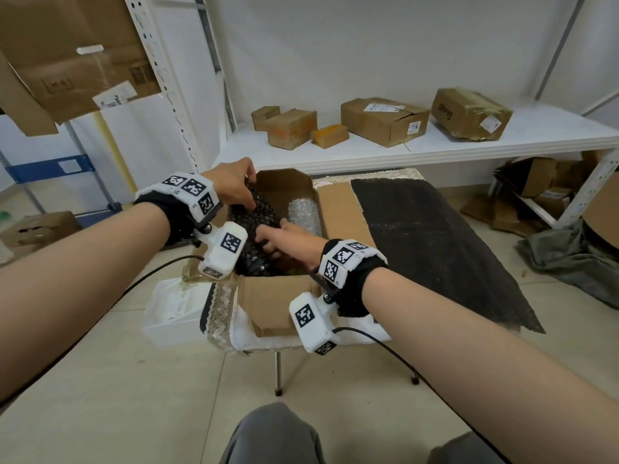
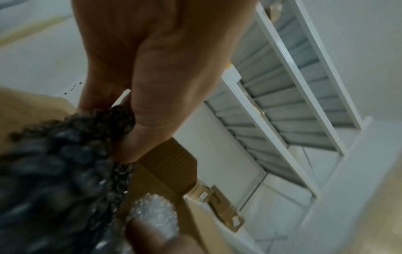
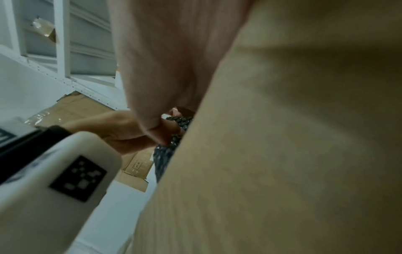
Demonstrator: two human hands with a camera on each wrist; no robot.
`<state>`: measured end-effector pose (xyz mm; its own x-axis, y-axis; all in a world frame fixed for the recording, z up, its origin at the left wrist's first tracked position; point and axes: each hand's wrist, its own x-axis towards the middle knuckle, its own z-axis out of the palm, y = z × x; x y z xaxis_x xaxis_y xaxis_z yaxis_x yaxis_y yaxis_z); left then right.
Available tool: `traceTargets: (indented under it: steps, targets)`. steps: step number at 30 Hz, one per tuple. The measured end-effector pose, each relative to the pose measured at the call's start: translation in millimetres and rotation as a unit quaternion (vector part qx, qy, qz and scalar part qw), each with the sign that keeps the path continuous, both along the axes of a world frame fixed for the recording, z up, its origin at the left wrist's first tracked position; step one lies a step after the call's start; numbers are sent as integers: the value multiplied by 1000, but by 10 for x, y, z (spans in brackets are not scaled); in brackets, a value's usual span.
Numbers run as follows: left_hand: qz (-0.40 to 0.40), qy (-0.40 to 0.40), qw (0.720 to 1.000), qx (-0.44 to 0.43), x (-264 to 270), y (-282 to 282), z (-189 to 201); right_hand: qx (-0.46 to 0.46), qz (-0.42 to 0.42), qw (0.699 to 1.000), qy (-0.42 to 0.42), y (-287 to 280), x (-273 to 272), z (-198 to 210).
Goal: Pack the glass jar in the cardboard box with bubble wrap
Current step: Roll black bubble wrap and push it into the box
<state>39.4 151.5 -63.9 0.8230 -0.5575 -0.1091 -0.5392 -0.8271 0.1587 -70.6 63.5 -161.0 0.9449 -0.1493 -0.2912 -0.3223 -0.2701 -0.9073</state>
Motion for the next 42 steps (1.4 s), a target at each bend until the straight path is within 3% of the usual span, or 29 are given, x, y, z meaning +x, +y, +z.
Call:
traceTargets:
  steps: [3,7,10,13,16,21,31,39,42]
  targets:
    - [-27,-76,996,25,-85,-66,-41,-70,-5,997,-17,-24,-22,-17]
    - [-83,-209,970,95,-162,-61,-67,-103,39,994,-4,32,37,-107]
    - [-168,-232,951,120,-173,-19,-112,-213,93,972,21,42,76,-154]
    - [-256,-257,911,195,-206,-16,-132,-261,121,956,54,107,148,-227]
    - [-288,-244,872,312,-256,-125,-161,-261,118,956,69,126,216,-291]
    - [-215,-150,842,471,-255,-288,-270,-206,82,974,47,17,195,-291]
    - [-154,-113,845,499,-75,-209,-513,-182,44,982,27,-68,75,-246]
    - [-166,-41,850,498,27,-210,-567,-164,58,985,22,-83,101,-227]
    - [-168,-31,882,439,17,-105,-578,-175,77,981,11,-36,44,-138]
